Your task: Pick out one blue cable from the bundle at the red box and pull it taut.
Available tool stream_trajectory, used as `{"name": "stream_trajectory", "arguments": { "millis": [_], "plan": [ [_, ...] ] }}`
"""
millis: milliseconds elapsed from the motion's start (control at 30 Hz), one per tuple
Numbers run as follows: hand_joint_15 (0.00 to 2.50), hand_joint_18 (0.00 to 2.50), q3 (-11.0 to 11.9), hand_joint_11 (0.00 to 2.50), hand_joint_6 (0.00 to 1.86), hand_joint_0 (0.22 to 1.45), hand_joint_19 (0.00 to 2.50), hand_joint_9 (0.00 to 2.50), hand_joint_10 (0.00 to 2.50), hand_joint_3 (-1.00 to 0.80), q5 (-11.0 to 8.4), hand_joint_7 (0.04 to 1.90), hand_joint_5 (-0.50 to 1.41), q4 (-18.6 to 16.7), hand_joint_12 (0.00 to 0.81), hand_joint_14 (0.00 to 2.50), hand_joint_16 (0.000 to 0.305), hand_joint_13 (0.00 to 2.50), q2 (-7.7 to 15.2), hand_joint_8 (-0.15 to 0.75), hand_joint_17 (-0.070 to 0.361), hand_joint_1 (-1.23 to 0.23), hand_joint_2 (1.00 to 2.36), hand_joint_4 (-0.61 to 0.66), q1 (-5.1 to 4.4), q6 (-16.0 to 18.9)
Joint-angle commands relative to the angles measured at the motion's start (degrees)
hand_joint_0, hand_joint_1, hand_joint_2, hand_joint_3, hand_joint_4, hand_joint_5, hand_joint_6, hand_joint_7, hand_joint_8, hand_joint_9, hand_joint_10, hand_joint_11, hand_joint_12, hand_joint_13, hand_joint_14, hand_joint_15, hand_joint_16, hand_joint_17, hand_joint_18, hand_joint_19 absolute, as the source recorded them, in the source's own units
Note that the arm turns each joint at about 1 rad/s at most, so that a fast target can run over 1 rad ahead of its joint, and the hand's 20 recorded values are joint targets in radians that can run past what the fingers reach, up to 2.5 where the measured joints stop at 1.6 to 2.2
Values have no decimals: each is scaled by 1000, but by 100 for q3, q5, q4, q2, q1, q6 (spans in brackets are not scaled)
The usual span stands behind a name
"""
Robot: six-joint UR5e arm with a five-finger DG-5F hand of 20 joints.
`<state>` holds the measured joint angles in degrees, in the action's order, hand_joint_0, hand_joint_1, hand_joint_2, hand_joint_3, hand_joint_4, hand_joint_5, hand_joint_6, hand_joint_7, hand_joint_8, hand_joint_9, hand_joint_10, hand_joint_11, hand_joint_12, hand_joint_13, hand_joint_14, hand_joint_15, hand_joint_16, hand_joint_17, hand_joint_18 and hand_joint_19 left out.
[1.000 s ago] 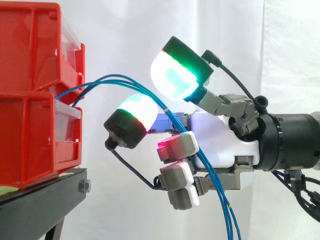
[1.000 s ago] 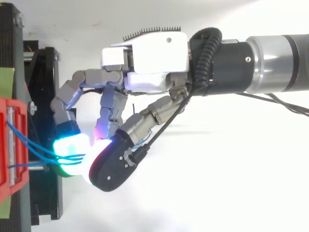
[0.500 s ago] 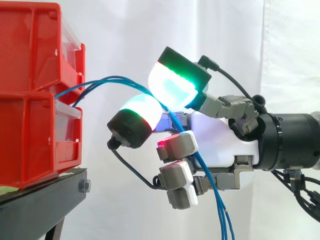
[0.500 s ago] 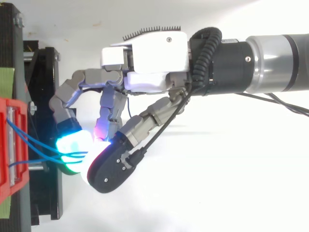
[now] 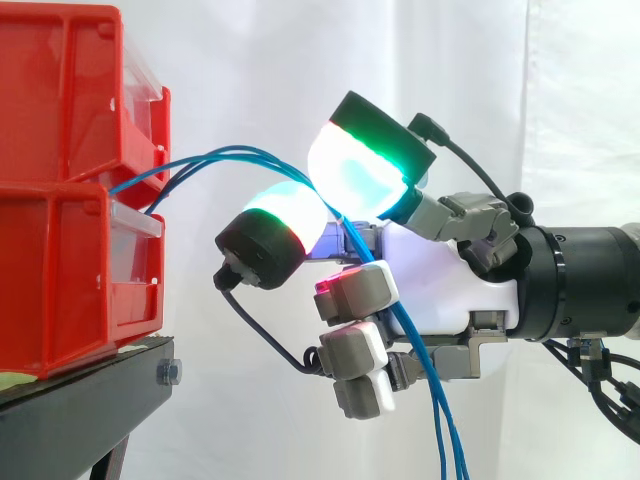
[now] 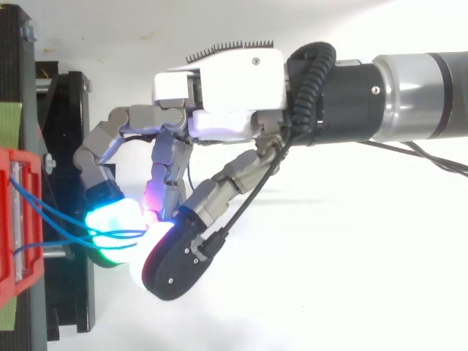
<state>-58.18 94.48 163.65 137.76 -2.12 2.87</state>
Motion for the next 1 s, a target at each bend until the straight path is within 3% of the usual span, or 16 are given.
{"name": "stream_trajectory", "arguments": {
  "millis": [0, 167, 233, 267, 467, 767, 967],
  "plan": [
    [687, 1087, 0, 917, 960, 640, 640, 1302, 41, -500, 0, 1159, -86, -8, 335, 28, 46, 1205, -3, 271, 104, -965, 1000, -193, 1, -6],
    [680, 1099, 0, 918, 952, 568, 639, 1316, 41, -500, 0, 1051, -79, -8, 342, 27, 49, 1207, 5, 284, 109, -949, 1000, -159, 1, 3],
    [668, 1123, 0, 898, 951, 507, 620, 1319, 39, -500, 9, 841, -71, -8, 354, 28, 52, 1208, -3, 296, 118, -902, 1000, -123, 1, -6],
    [666, 1135, 0, 886, 909, 476, 607, 1319, 37, -500, 9, 975, -71, -8, 364, 28, 55, 1211, 5, 300, 125, -877, 1000, -75, 1, 3],
    [636, 1173, 0, 848, 853, 395, 568, 1275, 33, -500, 9, 902, -79, -8, 406, 25, 65, 1219, -3, 326, 145, -783, 1000, 3, 1, 11],
    [647, 1092, 0, 847, 833, 485, 616, 1249, 34, -500, 9, 917, -84, -8, 379, 26, 57, 1175, -3, 302, 128, -636, 1000, -42, 10, 11],
    [670, 1035, 0, 866, 835, 586, 656, 1235, 39, -500, 18, 982, -83, -8, 354, 28, 51, 1151, 5, 279, 115, -721, 1000, -114, 10, 3]
  ]
}}
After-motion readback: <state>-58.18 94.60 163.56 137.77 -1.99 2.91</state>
